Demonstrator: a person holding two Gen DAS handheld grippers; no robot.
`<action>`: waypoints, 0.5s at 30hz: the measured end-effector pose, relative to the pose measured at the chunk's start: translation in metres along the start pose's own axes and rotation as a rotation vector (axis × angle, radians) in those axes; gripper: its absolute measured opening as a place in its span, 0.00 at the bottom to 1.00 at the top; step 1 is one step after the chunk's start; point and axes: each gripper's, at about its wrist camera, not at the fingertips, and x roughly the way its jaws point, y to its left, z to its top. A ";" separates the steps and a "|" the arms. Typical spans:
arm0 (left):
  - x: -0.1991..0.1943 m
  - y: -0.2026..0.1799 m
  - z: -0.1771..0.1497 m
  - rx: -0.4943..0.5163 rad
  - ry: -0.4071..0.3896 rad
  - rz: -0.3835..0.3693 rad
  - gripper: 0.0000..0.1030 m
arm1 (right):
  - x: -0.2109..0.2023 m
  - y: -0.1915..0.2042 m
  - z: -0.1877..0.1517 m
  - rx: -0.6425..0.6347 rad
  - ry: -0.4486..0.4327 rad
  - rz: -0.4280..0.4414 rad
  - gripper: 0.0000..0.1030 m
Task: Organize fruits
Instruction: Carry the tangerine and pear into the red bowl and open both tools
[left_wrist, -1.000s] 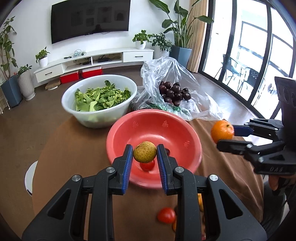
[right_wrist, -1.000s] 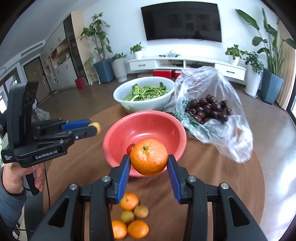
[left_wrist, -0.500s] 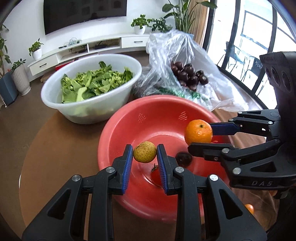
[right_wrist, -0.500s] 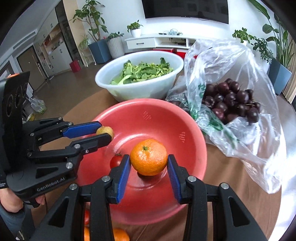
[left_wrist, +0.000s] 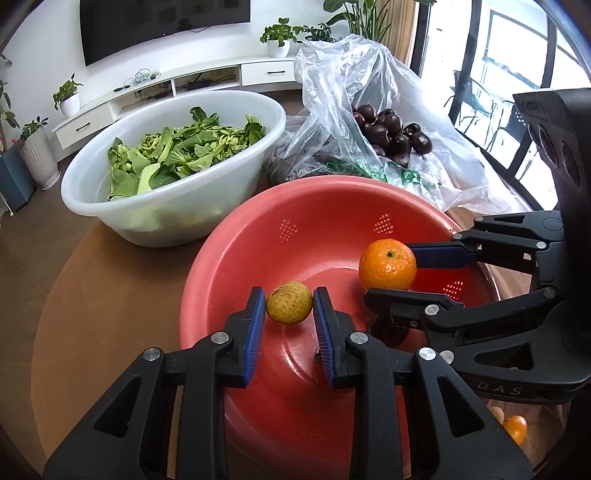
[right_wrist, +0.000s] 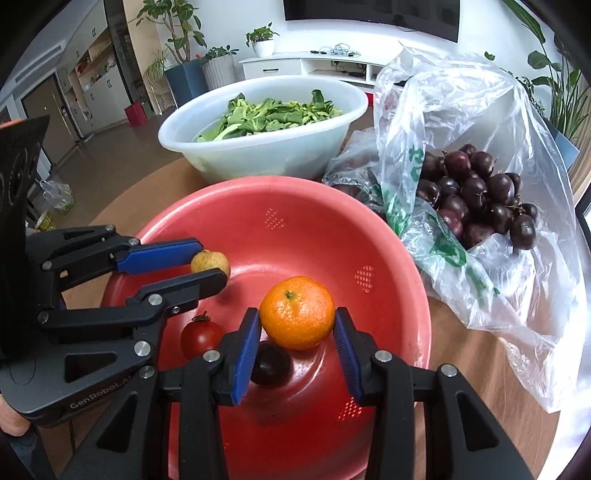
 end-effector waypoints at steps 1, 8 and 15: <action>0.000 0.000 0.000 0.001 0.000 0.003 0.24 | 0.000 0.000 0.000 -0.002 0.000 -0.002 0.42; 0.002 -0.002 0.001 0.005 0.019 0.002 0.25 | 0.000 0.005 -0.005 -0.042 0.013 -0.015 0.43; -0.002 -0.001 0.001 -0.002 0.019 0.012 0.35 | -0.002 0.006 -0.004 -0.054 0.003 -0.034 0.48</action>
